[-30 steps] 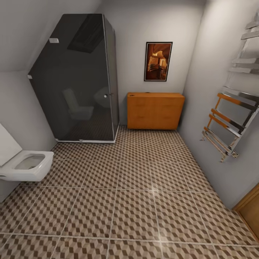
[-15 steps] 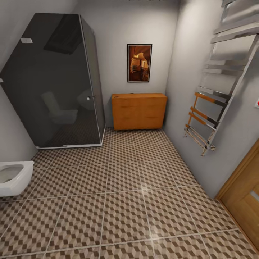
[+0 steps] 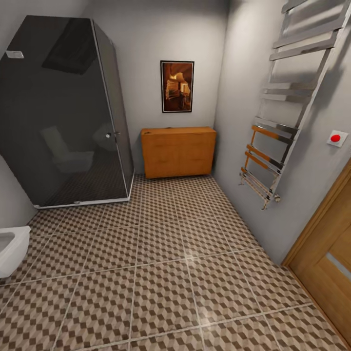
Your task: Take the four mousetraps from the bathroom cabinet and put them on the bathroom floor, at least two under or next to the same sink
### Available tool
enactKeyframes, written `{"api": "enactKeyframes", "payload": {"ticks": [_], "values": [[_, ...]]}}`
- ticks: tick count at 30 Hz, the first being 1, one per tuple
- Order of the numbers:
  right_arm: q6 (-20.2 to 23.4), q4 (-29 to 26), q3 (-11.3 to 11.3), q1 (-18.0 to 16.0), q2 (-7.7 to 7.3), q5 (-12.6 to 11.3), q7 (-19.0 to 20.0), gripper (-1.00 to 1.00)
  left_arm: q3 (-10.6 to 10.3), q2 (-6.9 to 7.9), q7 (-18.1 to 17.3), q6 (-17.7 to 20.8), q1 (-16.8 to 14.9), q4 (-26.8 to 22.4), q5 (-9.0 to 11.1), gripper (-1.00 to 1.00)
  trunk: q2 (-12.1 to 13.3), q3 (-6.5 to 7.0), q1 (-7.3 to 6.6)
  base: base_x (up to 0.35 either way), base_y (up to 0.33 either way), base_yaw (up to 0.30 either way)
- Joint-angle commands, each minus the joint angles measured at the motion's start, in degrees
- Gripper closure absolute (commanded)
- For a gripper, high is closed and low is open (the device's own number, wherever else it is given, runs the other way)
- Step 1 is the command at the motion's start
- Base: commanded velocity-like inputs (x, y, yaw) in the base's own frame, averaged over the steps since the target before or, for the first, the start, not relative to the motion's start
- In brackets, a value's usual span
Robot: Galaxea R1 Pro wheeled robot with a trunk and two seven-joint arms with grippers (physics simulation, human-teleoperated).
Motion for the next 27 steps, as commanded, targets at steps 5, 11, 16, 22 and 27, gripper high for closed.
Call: {"api": "enactKeyframes", "payload": {"ticks": [5,11,16,22,27], "values": [[-0.28,0.16,0.49,-0.05,0.01,-0.6,-0.11,-1.0,-0.52,-0.04,0.08,0.19,-0.05,0.05,0.37,-1.0,-0.05,-0.06,0.03,0.279,0.0,-0.01],[-0.28,0.2,0.49,-0.05,0.0,-0.58,-0.11,-1.0,-0.49,-0.04,0.08,0.16,-0.07,0.05,0.39,-1.0,-0.05,-0.05,0.03,0.318,0.0,-0.003],[-0.28,0.2,0.49,-0.05,-0.05,-0.54,-0.11,-1.0,-0.47,0.01,0.08,0.14,-0.06,0.05,0.4,-1.0,-0.05,-0.05,0.03,0.331,0.0,-0.001],[-0.28,0.21,0.52,-0.08,-0.08,-0.52,-0.11,-1.0,-0.47,-0.01,0.08,0.13,-0.06,0.05,0.41,-1.0,-0.05,-0.05,0.03,0.333,0.0,0.0],[-0.22,0.26,0.57,-0.06,-0.06,-0.37,-0.06,-1.0,-0.47,-0.02,0.08,0.13,-0.05,0.05,0.41,-1.0,-0.05,-0.05,0.03,0.334,0.0,0.0]]}}
